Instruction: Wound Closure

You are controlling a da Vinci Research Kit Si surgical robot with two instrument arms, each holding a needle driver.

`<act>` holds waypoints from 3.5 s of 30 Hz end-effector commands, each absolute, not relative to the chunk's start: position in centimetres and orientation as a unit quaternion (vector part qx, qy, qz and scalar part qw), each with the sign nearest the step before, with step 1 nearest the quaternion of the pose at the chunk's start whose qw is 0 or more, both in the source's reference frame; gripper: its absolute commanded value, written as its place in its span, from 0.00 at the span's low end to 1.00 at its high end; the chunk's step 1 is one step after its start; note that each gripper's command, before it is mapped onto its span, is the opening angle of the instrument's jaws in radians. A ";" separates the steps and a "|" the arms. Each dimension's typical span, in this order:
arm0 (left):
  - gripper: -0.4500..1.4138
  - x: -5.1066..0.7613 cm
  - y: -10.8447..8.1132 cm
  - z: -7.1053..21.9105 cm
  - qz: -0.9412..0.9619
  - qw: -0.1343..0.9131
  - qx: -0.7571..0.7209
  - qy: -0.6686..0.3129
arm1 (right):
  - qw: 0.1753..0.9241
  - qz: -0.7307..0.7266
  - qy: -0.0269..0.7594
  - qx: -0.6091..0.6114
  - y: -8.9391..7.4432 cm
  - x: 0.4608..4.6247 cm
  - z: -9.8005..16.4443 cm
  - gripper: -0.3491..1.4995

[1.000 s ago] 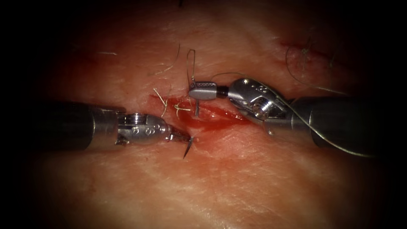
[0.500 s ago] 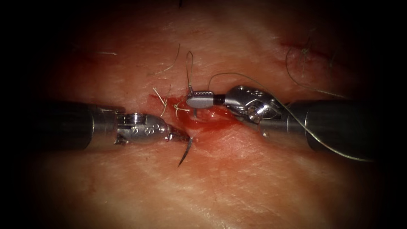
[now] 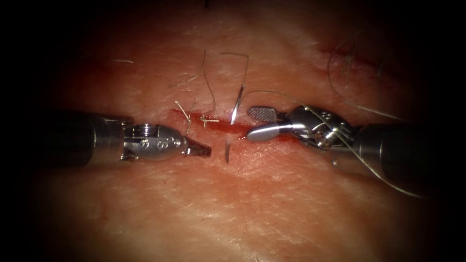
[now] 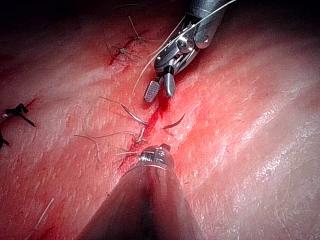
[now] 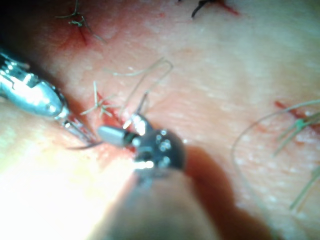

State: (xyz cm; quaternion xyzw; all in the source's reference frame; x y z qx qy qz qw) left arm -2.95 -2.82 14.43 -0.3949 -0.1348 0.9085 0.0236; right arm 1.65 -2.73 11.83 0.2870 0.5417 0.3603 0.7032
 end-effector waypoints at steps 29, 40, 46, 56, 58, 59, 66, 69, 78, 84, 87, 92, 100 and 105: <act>0.62 -3.42 -2.9 14.3 0.881 -0.036 -0.470 -0.035 | 0.754 0.308 0.491 0.309 -3.1 1.43 12.3 0.90; 0.00 -3.48 -2.8 14.4 0.875 -0.051 -0.480 -0.043 | 0.750 0.309 0.495 0.311 -3.1 1.42 12.2 0.90; 0.00 -3.43 -2.9 14.3 0.867 -0.002 -0.486 -0.108 | 0.749 0.309 0.495 0.313 -3.1 1.40 12.2 0.90; 0.00 -3.55 -3.2 13.3 0.794 0.090 -0.547 -0.250 | 0.748 0.307 0.495 0.317 -3.1 1.37 12.1 0.90; 0.00 -3.56 -3.2 13.1 0.782 0.097 -0.554 -0.269 | 0.748 0.307 0.495 0.317 -3.1 1.37 12.1 0.90; 0.00 -3.56 -3.2 13.0 0.774 0.099 -0.560 -0.279 | 0.748 0.307 0.495 0.317 -3.1 1.37 12.1 0.90; 0.00 -3.48 -3.3 12.3 0.744 0.096 -0.583 -0.313 | 0.748 0.307 0.495 0.317 -3.1 1.37 12.1 0.90; 0.00 -3.43 -3.3 12.0 0.732 0.095 -0.594 -0.321 | 0.748 0.307 0.495 0.317 -3.1 1.37 12.1 0.90; 0.00 -3.34 -2.7 11.5 0.780 0.057 -0.600 -0.169 | 0.758 0.318 0.496 0.279 -3.0 1.36 12.1 0.90; 0.00 -3.27 -2.2 11.5 0.818 0.049 -0.568 -0.078 | 0.802 0.303 0.492 0.150 -2.6 1.23 11.8 0.89; 0.00 -3.22 -2.1 11.5 0.823 0.050 -0.561 -0.069 | 0.801 0.303 0.501 0.123 -2.3 1.10 11.5 0.88; 0.00 -3.12 -2.0 11.6 0.829 0.048 -0.555 -0.060 | 0.787 0.318 0.518 0.107 -1.9 0.90 11.0 0.88; 0.00 -2.96 -1.5 11.4 0.816 0.051 -0.575 -0.023 | 0.759 0.331 0.554 0.087 -1.9 0.77 10.4 0.92; 0.00 -2.91 -1.2 11.3 0.814 0.056 -0.578 0.003 | 0.751 0.317 0.569 0.103 -2.3 0.87 10.1 0.91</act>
